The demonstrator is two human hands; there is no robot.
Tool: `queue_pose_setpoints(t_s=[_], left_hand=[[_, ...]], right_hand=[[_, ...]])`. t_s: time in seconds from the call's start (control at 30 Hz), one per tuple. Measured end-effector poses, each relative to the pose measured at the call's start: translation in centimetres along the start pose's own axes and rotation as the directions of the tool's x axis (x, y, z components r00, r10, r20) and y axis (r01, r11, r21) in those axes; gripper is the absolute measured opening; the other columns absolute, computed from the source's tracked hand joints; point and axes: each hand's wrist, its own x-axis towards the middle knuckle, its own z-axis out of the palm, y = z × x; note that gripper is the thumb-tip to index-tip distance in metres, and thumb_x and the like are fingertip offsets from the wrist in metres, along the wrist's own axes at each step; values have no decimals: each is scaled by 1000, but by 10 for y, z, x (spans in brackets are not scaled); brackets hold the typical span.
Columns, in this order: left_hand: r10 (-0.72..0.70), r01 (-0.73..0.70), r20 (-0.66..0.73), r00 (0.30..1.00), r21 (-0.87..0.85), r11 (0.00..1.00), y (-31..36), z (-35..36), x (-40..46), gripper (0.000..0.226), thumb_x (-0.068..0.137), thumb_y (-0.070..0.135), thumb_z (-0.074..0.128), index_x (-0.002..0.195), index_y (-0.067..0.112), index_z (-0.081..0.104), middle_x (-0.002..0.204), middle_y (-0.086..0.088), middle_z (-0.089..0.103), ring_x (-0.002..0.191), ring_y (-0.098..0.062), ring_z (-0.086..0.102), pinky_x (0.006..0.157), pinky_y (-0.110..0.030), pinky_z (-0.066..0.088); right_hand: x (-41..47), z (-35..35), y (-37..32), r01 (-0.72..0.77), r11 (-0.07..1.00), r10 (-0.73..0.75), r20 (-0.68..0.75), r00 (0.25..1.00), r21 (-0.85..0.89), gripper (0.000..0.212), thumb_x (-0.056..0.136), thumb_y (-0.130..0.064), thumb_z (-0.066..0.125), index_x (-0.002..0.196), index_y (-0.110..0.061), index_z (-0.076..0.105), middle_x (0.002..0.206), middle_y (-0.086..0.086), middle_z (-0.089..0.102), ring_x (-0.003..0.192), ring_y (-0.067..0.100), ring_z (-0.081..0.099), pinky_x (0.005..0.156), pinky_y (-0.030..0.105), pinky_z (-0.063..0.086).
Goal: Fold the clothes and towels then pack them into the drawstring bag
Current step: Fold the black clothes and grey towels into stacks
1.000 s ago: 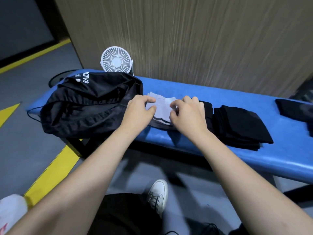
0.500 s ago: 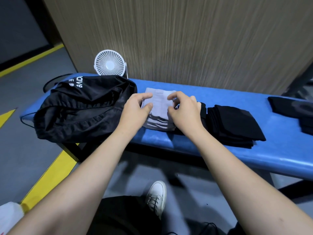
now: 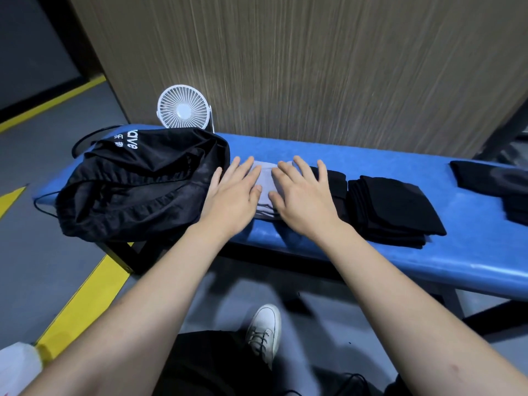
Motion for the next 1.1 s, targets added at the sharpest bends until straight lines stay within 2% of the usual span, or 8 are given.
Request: queue_pose_setpoints(t_s=[0.1,0.2,0.37,0.5,0.63,0.77,0.87,1.1], left_hand=[[-25,19,102,995,58,998,-4,3,-1,53,107,38,23,159,27,17,166,13,5,153,-10,0,123,-41,-4],[-23,12,121,992,93,996,-5,3,0,55,107,39,21,159,27,11,166,13,1,153,-9,-1,123,-40,-4],[-31,24,151,988,53,998,-5,2,0,55,107,39,23,159,28,12,166,14,1,153,-9,-1,123,-37,-3],[-47,46,-37,998,-23,999,1,-1,4,48,104,36,39,150,24,41,161,8,30,149,-12,19,123,-38,2],[-15,-14,-252,968,-112,994,23,-8,11,34,98,31,51,129,21,63,139,6,56,134,-14,42,121,-35,14],[40,-91,-339,940,-138,986,57,-12,19,27,95,23,56,119,22,67,126,6,63,122,-20,51,110,-33,26],[72,-140,-365,928,-163,977,90,-12,25,24,94,17,55,113,21,69,117,4,66,113,-24,56,101,-33,29],[175,-277,-391,904,-220,935,184,1,36,22,92,14,53,106,23,69,109,8,67,102,-22,57,97,-33,32]], right_hand=[[-3,5,3,21,998,-14,133,991,-53,61,103,-51,28,154,-17,31,162,0,27,152,25,12,118,58,-5],[-2,6,3,39,995,-22,182,983,-90,64,104,-53,19,157,-17,21,165,1,18,153,23,6,118,57,-6],[-3,5,2,15,999,-6,181,983,-49,63,104,-53,22,157,-18,24,165,0,19,153,22,9,119,56,-4],[-5,-4,1,5,999,-6,23,1000,49,55,102,-49,37,148,-19,43,157,2,38,149,24,23,119,57,1],[-15,-20,8,26,997,-16,-134,991,75,48,98,-42,46,136,-16,57,139,5,59,137,26,45,117,58,16],[-29,-42,35,-15,994,38,-211,977,112,42,94,-36,49,128,-15,64,117,3,69,117,25,59,113,51,31],[-46,-61,67,-66,993,88,-254,963,94,41,94,-37,44,121,-16,67,104,1,72,103,26,63,103,44,39],[-96,-96,159,-241,962,270,-298,915,132,35,93,-37,41,107,-20,68,98,-6,72,93,21,61,92,39,41]])
